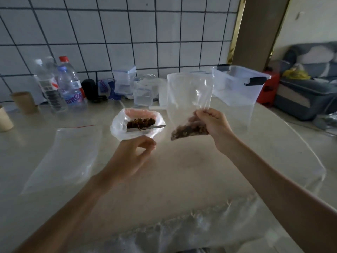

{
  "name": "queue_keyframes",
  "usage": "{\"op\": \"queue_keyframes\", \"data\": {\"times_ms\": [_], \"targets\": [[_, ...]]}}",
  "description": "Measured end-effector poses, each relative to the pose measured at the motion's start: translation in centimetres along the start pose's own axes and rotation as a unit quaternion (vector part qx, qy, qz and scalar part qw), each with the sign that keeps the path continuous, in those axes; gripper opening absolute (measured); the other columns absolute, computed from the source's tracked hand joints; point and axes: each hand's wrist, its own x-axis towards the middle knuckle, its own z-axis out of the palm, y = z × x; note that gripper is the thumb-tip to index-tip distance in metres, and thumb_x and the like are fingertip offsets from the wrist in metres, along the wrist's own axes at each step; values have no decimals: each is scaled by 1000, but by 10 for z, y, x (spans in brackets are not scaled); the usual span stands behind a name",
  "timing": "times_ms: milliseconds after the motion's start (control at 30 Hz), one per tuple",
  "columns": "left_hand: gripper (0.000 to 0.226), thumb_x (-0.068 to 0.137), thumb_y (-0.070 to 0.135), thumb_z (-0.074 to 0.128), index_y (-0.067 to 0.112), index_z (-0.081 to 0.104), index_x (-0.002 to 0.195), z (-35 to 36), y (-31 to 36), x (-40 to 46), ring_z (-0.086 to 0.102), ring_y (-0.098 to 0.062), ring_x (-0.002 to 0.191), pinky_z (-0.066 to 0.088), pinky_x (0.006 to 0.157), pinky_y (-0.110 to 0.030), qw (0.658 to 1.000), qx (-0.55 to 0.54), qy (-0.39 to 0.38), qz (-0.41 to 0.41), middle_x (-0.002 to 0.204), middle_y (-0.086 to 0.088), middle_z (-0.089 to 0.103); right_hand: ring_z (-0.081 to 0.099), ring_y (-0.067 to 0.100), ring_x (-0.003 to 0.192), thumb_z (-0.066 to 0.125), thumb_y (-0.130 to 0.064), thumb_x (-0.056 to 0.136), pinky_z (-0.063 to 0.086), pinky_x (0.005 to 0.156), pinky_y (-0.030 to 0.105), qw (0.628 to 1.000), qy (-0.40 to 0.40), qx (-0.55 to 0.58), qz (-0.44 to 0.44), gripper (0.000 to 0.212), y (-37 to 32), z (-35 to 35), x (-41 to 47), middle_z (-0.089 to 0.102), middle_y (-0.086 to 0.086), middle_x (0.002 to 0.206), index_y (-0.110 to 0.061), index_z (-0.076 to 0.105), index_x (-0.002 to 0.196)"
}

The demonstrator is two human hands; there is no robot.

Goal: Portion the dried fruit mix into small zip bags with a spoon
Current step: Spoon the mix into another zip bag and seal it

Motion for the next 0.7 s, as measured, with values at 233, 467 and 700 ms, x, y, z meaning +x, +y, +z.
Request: {"op": "queue_keyframes", "data": {"times_ms": [233,467,700], "targets": [[7,93,31,76,36,75,97,7,-15,-6,65,3,97,48,85,-17,995,90,-30,42,94,26,70,75,16,68,56,-9,99,52,68,25,996,21,-91,0,23,-13,-18,77,77,2,78,-14,71,82],[13,92,24,78,36,76,94,5,-10,-10,69,4,98,48,90,-13,999,51,-15,3,97,25,74,66,21,75,58,-12,97,50,62,31,984,30,-165,60,17,12,-5,114,74,14,84,-3,67,86],[14,93,20,76,28,75,104,-24,1,-5,72,2,87,54,77,-9,997,-24,62,-25,92,17,77,55,16,85,54,-7,92,40,73,25,965,114,-231,-57,18,-1,-4,92,61,0,94,-8,66,106]]}}
